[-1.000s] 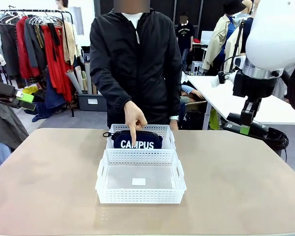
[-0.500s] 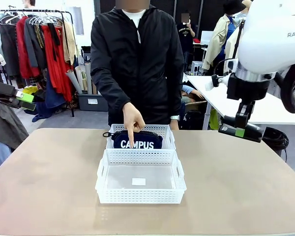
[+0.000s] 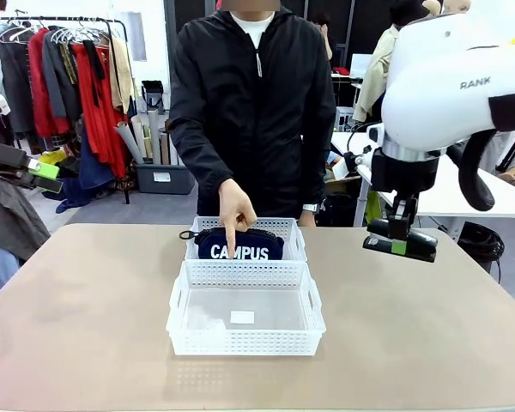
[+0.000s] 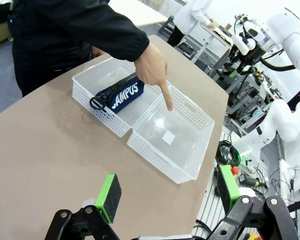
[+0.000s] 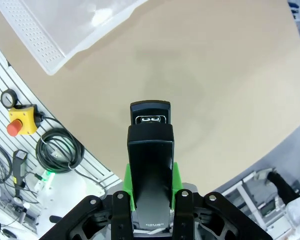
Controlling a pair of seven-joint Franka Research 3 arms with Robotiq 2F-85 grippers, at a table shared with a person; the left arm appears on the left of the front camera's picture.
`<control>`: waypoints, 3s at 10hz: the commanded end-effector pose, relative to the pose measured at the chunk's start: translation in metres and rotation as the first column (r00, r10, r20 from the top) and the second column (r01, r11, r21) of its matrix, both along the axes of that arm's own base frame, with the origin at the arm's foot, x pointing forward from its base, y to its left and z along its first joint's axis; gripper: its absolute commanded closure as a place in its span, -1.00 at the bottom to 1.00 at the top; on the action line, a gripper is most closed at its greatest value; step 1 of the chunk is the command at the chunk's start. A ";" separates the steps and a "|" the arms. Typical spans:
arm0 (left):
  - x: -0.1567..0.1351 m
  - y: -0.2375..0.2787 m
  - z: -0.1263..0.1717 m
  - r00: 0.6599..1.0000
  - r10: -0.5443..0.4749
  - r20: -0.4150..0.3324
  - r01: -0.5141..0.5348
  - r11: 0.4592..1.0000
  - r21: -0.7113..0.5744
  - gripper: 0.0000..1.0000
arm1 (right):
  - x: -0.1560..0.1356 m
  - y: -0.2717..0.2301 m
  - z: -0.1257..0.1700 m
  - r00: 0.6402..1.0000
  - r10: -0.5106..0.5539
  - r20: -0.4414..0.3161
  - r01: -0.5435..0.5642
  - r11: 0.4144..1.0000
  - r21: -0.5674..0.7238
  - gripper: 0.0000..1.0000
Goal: Distribute items into two baskets.
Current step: Place the picked Stapler into the Organizing basket as instructed by the person.
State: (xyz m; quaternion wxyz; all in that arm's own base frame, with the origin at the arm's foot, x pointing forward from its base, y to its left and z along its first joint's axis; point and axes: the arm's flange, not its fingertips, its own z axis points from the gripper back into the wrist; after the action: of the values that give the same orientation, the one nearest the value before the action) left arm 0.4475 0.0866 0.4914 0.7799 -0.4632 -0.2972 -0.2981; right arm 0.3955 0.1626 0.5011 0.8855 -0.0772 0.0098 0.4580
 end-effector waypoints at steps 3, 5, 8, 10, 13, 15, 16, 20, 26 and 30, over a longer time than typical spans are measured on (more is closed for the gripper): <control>-0.002 0.000 0.001 1.000 0.001 0.002 -0.001 1.000 0.001 -1.00 | 0.008 0.038 -0.013 0.998 0.049 0.037 -0.048 0.998 -0.033 1.00; -0.002 0.000 0.001 1.000 0.001 0.002 -0.001 1.000 0.001 -1.00 | 0.016 0.051 -0.017 0.995 0.089 0.053 -0.088 0.996 -0.017 1.00; -0.002 0.000 0.001 1.000 0.001 0.002 -0.001 1.000 0.001 -1.00 | 0.038 0.081 -0.025 0.985 0.146 0.092 -0.150 0.988 0.038 1.00; -0.002 0.000 0.001 1.000 0.001 0.002 -0.001 1.000 0.001 -1.00 | 0.048 0.098 -0.031 0.977 0.187 0.098 -0.193 0.979 0.060 1.00; -0.002 0.000 0.001 1.000 0.001 0.002 -0.001 1.000 0.001 -1.00 | 0.054 0.129 -0.042 0.957 0.276 0.084 -0.282 0.957 0.065 1.00; -0.002 0.000 0.001 1.000 0.001 0.002 -0.001 1.000 0.001 -1.00 | 0.050 0.145 -0.051 0.948 0.307 0.081 -0.312 0.949 0.053 1.00; -0.002 0.000 0.001 1.000 0.001 0.002 -0.001 1.000 0.001 -1.00 | 0.044 0.151 -0.057 0.945 0.317 0.081 -0.322 0.945 0.052 1.00; -0.002 0.000 0.001 1.000 0.001 0.002 -0.001 1.000 0.001 -1.00 | 0.031 0.176 -0.081 0.912 0.400 0.088 -0.405 0.913 0.050 1.00; -0.002 0.000 0.001 1.000 0.001 0.002 -0.001 1.000 0.001 -1.00 | 0.035 0.201 -0.110 0.860 0.502 0.092 -0.509 0.855 0.095 1.00; -0.002 0.000 0.001 1.000 0.001 0.002 -0.001 1.000 0.001 -1.00 | 0.044 0.210 -0.128 0.792 0.608 0.054 -0.610 0.783 0.122 1.00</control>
State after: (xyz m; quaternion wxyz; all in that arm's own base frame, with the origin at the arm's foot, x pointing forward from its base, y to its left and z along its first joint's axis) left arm 0.4475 0.0866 0.4916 0.7799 -0.4631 -0.2973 -0.2982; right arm 0.4297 0.3735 0.3693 0.7137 -0.0333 -0.0405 0.6985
